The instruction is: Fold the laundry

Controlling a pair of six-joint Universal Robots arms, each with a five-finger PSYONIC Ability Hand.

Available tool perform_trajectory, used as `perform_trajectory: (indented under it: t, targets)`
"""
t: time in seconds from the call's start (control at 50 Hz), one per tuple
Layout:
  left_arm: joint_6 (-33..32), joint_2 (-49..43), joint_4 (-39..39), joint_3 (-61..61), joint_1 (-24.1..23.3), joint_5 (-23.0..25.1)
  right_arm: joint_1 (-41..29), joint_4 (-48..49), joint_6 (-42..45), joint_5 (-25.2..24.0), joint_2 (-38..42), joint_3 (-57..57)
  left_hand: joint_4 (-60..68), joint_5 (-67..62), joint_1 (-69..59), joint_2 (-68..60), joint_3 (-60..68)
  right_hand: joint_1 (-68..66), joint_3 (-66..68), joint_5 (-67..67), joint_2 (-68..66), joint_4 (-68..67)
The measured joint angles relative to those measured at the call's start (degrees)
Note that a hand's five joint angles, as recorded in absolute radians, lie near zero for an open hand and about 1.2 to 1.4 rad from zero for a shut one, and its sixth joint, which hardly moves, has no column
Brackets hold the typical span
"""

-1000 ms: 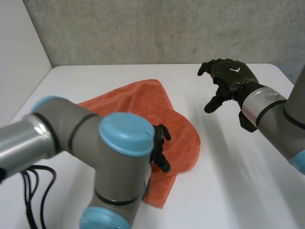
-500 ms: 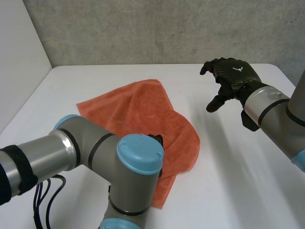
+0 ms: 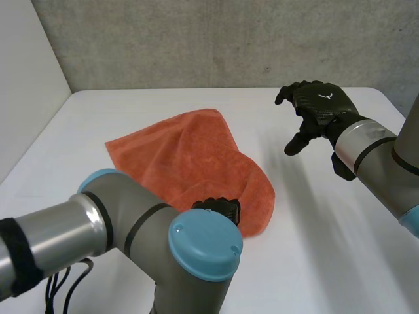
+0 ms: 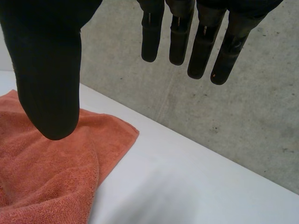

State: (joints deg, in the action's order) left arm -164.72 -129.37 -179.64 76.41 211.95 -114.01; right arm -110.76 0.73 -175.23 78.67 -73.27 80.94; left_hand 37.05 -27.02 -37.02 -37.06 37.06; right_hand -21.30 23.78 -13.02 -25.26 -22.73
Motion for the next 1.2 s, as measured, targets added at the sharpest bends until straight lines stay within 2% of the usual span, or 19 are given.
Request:
perform_trajectory:
  t: [0.18, 0.28, 0.36, 0.4, 0.42, 0.56, 0.74, 0.86, 0.96, 1.08, 1.12, 1.2]
  targets:
    - [-0.3, -3.7, -1.0, -1.0, 0.5, 0.1, -0.3, 0.0, 0.0, 0.0, 0.2, 0.2, 0.6, -0.7, -0.7, -0.7, 0.7, 0.0, 0.0, 0.5, 0.0, 0.0]
    - [-0.4, -4.5, -2.3, -1.2, 0.8, 0.1, -0.4, 0.0, 0.0, 0.0, 0.2, 0.3, 5.7, -5.3, -5.7, -5.7, 5.7, 0.0, 0.0, 0.5, 0.0, 0.0]
    - [-0.6, -4.9, -4.9, -1.2, 1.2, -0.7, -0.5, 0.0, 0.0, 0.0, 0.2, 0.3, 18.5, -18.5, -19.4, -19.0, 18.1, 0.0, 0.0, 0.5, 0.0, 0.0]
    - [-0.7, -4.9, -5.4, -1.2, 1.2, -1.0, -0.6, 0.0, 0.0, 0.0, 0.2, 0.3, 20.8, -20.9, -21.3, -20.8, 20.6, 0.0, 0.0, 0.5, 0.0, 0.0]
    - [-0.9, -4.8, -6.7, -1.2, 1.3, -1.9, -0.6, 0.0, 0.0, 0.0, 0.2, 0.4, 27.0, -27.0, -26.8, -27.3, 27.2, 0.0, 0.0, 0.5, 0.0, 0.0]
    - [-2.9, -3.9, -9.6, -0.8, 1.7, -5.3, -0.7, 0.0, 0.1, 0.0, 0.3, 0.5, 31.7, -31.0, -30.0, -31.7, 31.5, 0.0, 0.0, 0.5, 0.0, 0.0]
    - [-4.6, 2.1, -9.5, 1.2, 3.9, -7.3, -0.5, -0.1, 1.8, -0.4, 1.7, -0.1, 32.6, -31.7, -30.5, -32.5, 32.4, 0.0, -2.2, 2.5, 2.9, 2.3]
    - [-6.1, 13.4, -7.0, 6.8, 7.0, -6.5, 0.4, -3.3, 8.0, -1.2, 6.4, -3.0, 32.6, -31.7, -30.5, -32.6, 32.5, 0.0, -11.4, 8.7, 12.2, 9.2]
    - [-9.3, 21.8, -5.5, 10.4, 9.5, -5.0, 1.5, -7.6, 11.5, -3.7, 10.9, -5.1, 32.6, -31.7, -30.5, -32.6, 32.5, 0.0, -11.5, 8.8, 12.4, 9.3]
    - [-13.1, 28.0, -4.9, 11.7, 11.5, -2.4, 1.9, -8.4, 4.2, -6.8, 14.2, -5.3, 32.6, -31.7, -30.5, -32.6, 32.5, 0.0, -11.5, 8.8, 12.4, 9.3]
    - [-15.0, 30.8, -4.9, 11.1, 12.4, -1.2, 1.8, -7.0, -4.3, -7.8, 15.1, -4.8, 32.6, -31.6, -30.5, -32.6, 32.5, 0.0, -11.5, 8.8, 12.4, 9.3]
    - [-16.5, 33.4, -4.8, 9.3, 13.0, -0.4, 1.2, -4.3, -13.9, -8.2, 15.6, -4.0, 32.6, -31.6, -30.5, -32.6, 32.5, 0.0, -11.5, 8.8, 12.4, 9.3]
